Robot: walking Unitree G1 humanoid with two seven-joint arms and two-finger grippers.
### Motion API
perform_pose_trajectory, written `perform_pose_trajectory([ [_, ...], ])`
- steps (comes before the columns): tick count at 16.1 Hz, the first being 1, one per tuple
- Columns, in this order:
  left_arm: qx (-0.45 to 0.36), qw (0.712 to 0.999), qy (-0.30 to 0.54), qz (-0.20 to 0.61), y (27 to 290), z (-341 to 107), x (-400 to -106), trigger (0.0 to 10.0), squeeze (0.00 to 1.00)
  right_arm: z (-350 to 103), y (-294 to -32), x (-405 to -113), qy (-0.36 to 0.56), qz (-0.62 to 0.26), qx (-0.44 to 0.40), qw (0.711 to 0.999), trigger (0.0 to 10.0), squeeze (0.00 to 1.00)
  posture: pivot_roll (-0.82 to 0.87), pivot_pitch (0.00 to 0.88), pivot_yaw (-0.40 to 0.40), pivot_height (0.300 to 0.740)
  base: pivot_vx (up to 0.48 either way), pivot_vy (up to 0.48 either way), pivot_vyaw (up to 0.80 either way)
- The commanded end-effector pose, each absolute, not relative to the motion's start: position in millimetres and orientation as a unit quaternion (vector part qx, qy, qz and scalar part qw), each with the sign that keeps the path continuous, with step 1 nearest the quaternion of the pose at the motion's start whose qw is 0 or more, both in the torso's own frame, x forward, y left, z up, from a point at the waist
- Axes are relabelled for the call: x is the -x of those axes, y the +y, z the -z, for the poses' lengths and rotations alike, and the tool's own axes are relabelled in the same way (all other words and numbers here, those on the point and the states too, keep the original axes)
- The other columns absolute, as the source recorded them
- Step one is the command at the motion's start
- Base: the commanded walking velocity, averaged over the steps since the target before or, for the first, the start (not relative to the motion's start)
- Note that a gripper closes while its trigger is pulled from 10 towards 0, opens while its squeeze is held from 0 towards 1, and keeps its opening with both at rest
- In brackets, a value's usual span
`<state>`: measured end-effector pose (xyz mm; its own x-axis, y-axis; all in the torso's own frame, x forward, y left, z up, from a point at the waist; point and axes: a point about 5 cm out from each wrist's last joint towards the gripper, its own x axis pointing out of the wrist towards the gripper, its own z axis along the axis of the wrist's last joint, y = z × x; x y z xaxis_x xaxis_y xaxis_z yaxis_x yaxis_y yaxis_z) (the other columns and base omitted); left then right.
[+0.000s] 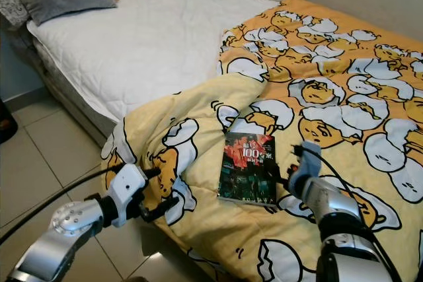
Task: Clean up the room
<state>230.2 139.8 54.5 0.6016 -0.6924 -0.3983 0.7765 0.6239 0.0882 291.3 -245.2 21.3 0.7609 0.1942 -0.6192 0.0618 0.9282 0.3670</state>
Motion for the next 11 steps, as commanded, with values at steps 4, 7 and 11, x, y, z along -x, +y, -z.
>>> perform_pose_trajectory([
  [4, -0.131, 0.877, 0.162, 0.432, 138.8, -54.2, -230.0, 10.0, 1.0, -18.8, -246.9, -284.6, 0.352, -0.075, -0.281, 0.89, 10.0, 0.0, 0.03, 0.0, -0.055, 0.74, 0.0, 0.0, 0.0],
  [7, -0.129, 0.877, 0.156, 0.437, 137.7, -54.3, -228.1, 10.0, 1.0, -18.0, -245.8, -280.1, 0.356, -0.102, -0.307, 0.877, 10.0, 0.0, 0.03, 0.002, -0.056, 0.74, 0.0, 0.0, 0.0],
  [11, -0.129, 0.875, 0.155, 0.439, 135.9, -53.2, -225.6, 10.0, 1.0, -9.4, -242.9, -270.9, 0.386, -0.113, -0.308, 0.862, 10.0, 0.0, 0.03, 0.008, -0.056, 0.74, 0.0, 0.0, 0.0],
])
